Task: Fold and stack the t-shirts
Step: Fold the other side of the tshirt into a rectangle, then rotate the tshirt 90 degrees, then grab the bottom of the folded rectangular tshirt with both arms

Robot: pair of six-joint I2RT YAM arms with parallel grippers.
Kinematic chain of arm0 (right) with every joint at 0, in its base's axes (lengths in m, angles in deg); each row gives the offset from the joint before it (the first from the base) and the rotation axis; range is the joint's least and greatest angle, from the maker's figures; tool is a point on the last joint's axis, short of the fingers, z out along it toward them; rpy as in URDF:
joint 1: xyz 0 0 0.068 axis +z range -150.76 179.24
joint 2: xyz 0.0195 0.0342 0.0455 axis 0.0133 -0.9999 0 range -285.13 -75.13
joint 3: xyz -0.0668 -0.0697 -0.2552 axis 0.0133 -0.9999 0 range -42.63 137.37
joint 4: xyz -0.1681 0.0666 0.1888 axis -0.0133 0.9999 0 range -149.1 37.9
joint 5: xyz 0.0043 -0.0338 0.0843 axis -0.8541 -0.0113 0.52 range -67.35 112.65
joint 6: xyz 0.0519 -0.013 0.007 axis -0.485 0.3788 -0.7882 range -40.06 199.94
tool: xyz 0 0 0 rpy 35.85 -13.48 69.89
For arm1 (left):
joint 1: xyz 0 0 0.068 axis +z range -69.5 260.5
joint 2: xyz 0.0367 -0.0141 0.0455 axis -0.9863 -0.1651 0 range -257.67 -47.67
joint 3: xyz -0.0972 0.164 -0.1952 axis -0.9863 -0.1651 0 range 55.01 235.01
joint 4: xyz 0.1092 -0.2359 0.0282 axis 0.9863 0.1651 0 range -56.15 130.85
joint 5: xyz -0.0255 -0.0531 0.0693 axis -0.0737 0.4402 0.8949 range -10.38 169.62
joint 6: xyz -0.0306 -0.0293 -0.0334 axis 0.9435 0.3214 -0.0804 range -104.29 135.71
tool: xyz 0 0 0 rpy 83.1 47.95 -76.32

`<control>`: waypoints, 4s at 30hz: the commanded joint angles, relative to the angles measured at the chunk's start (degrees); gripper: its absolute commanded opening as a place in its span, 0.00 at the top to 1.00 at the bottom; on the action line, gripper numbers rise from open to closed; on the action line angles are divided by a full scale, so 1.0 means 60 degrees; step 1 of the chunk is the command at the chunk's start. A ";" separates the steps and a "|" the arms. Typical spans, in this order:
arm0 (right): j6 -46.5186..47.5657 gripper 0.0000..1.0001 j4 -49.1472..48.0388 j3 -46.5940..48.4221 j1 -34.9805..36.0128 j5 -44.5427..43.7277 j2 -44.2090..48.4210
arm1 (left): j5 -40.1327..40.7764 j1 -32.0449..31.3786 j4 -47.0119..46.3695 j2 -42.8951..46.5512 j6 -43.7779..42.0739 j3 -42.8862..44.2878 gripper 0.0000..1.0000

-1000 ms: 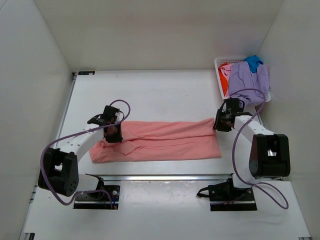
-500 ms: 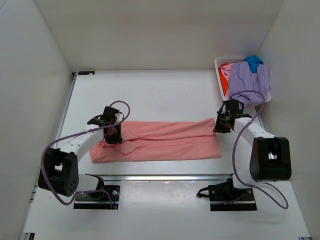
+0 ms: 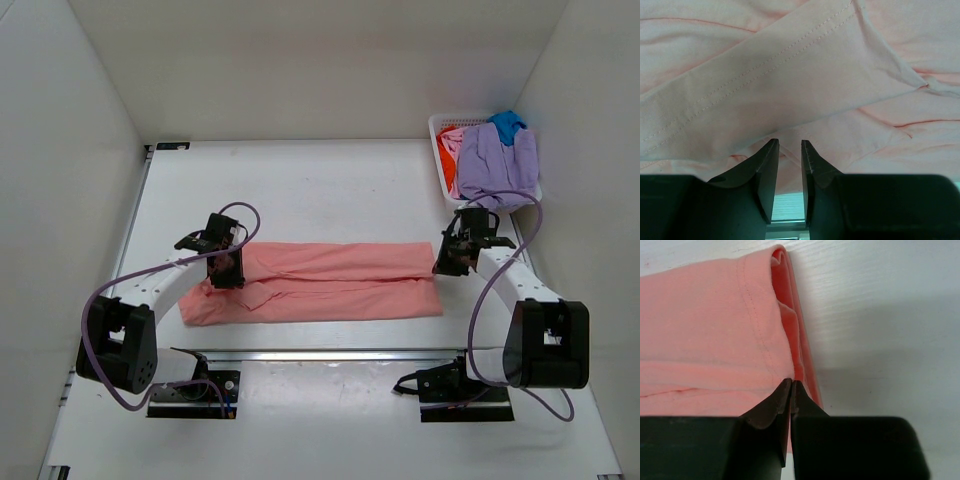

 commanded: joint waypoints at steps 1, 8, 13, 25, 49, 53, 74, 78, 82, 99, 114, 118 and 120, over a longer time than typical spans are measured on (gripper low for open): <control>0.0146 1.00 0.0179 -0.0011 -0.0153 0.0081 0.0382 | -0.0069 0.0028 -0.0016 0.0319 0.0070 -0.0062 0.64; 0.0424 0.63 0.0459 0.0310 -0.0080 -0.0064 0.0675 | 0.0018 -0.0250 -0.0191 0.0144 0.0260 -0.0179 0.63; 0.0834 0.68 -0.0068 0.0852 0.0401 0.0006 0.0398 | 0.0369 -0.0558 -0.0483 -0.0369 0.0611 -0.0398 0.64; 0.0894 0.90 -0.1081 0.1995 0.1268 0.0157 -0.2472 | 0.1351 -0.0587 -0.1642 -0.2358 0.1784 0.0170 0.64; -0.6079 1.00 -0.2587 -0.2194 0.6875 -0.0401 -0.0892 | -0.0802 -0.0705 0.2715 -1.3015 0.0569 1.6149 0.71; -0.6372 1.00 -0.3407 -0.2150 0.7843 -0.0285 -0.1506 | -0.0933 -0.0778 0.2282 -1.2995 0.0554 1.6400 0.70; -0.2699 0.83 -0.2958 -0.0204 0.8782 -0.0576 -0.1201 | 0.0603 -0.0295 -0.0208 -0.9527 -0.0588 1.5732 0.47; -0.2811 0.55 -0.2399 0.0003 0.7835 -0.0480 0.0320 | -0.0049 -0.0105 0.1283 -0.7378 -0.0107 1.3599 0.50; -0.3178 0.44 -0.2181 -0.0961 0.6455 0.1151 0.1348 | 0.0321 -0.0891 0.1904 -0.4597 -0.0134 0.9064 0.47; -0.5684 0.55 -0.2809 -0.2870 0.8079 0.1460 0.1657 | -0.0537 -0.3005 0.0190 0.2354 0.3364 -0.1260 0.37; -0.6415 0.48 -0.3980 -0.3087 0.7991 0.2059 0.1393 | -0.0904 -0.4235 -0.0967 0.2224 0.4479 -0.2493 0.38; -0.6592 0.47 -0.4156 -0.3189 0.7875 0.2133 0.1612 | -0.0948 -0.4703 -0.1157 0.1960 0.4728 -0.2523 0.38; -0.6651 0.46 -0.4155 -0.3219 0.7889 0.2089 0.1584 | -0.0861 -0.4981 -0.1173 0.1872 0.4831 -0.2523 0.39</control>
